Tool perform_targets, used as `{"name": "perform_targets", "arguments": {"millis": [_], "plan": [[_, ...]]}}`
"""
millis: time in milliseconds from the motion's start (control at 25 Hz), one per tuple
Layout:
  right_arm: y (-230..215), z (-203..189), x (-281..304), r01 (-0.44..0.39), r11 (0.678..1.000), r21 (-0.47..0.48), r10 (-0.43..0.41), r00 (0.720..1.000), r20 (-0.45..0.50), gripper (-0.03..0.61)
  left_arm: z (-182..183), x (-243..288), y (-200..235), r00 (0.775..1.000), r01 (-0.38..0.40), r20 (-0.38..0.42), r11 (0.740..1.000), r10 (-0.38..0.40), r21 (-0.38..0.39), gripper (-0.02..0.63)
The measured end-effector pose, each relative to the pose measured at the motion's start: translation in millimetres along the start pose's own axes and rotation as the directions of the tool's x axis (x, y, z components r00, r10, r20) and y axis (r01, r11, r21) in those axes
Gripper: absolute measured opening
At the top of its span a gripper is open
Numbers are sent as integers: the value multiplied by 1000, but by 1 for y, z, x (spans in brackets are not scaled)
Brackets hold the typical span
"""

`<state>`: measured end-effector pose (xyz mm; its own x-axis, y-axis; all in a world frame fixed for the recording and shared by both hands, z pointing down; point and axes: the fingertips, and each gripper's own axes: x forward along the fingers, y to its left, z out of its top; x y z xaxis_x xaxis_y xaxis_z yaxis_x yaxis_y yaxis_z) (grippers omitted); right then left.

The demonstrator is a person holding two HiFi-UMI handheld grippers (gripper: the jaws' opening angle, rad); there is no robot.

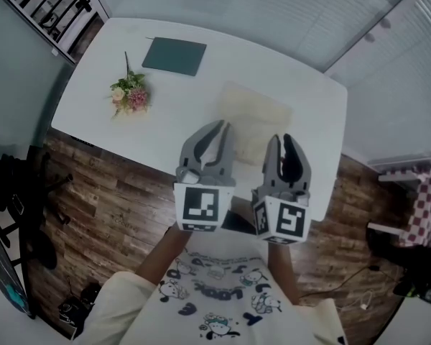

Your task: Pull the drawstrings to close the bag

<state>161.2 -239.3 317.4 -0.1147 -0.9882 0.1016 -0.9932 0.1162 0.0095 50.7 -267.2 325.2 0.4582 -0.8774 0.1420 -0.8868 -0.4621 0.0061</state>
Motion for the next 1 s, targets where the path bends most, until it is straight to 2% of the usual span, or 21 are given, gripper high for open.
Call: {"name": "perform_targets", "arguments": {"millis": [320, 1000], "plan": [[9, 1, 4, -15, 1000, -10, 15, 1000, 12, 80, 6, 2, 6, 1000, -14, 20, 1000, 14, 1, 67], [-8, 0, 12, 38, 999, 7, -38, 999, 4, 69, 8, 8, 11, 1000, -12, 23, 1000, 11, 19, 67]]}}
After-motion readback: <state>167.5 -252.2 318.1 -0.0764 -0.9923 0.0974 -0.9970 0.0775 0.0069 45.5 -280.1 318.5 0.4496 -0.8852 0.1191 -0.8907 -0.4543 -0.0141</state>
